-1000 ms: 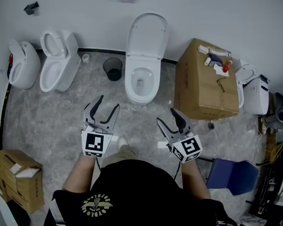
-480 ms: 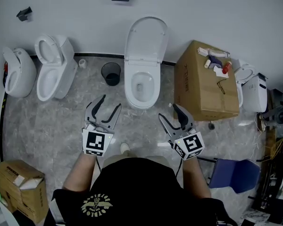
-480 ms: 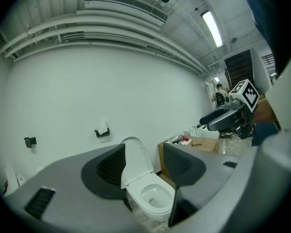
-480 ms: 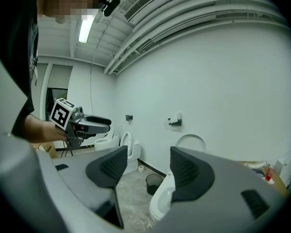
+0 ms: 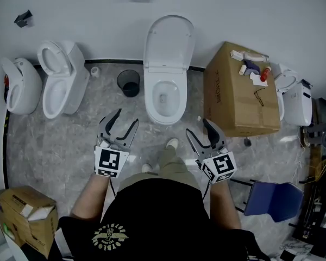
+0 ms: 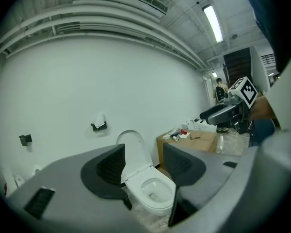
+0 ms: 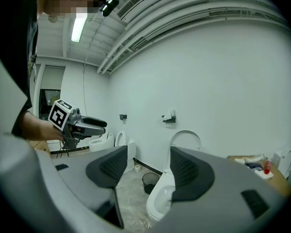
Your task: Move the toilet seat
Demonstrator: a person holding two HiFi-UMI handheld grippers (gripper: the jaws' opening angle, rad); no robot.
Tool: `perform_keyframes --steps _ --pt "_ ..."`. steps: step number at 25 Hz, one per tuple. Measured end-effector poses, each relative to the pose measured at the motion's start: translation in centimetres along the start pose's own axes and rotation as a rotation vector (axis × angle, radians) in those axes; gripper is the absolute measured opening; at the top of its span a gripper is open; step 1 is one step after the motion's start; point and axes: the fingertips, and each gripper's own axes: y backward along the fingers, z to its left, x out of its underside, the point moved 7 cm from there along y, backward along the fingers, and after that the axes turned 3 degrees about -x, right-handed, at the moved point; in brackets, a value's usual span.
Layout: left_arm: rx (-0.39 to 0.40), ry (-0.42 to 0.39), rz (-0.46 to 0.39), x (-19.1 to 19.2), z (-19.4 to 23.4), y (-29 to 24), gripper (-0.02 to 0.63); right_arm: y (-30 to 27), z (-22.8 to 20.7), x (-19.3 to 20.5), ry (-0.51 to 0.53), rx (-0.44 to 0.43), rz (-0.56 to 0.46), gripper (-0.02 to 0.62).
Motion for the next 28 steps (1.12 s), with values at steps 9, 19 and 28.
perform_keyframes --steps 9,19,28 --pt "0.034 -0.022 0.037 1.9 -0.4 -6.1 0.255 -3.3 -6.0 4.3 -0.024 0.007 0.032 0.265" --pt "0.105 0.012 0.139 8.0 -1.9 -12.8 0.255 -7.6 -10.1 11.4 -0.065 -0.045 0.148 0.265" --pt "0.129 0.012 0.215 14.3 -3.1 -17.1 0.255 -10.6 -10.7 16.7 -0.092 -0.085 0.228 0.265"
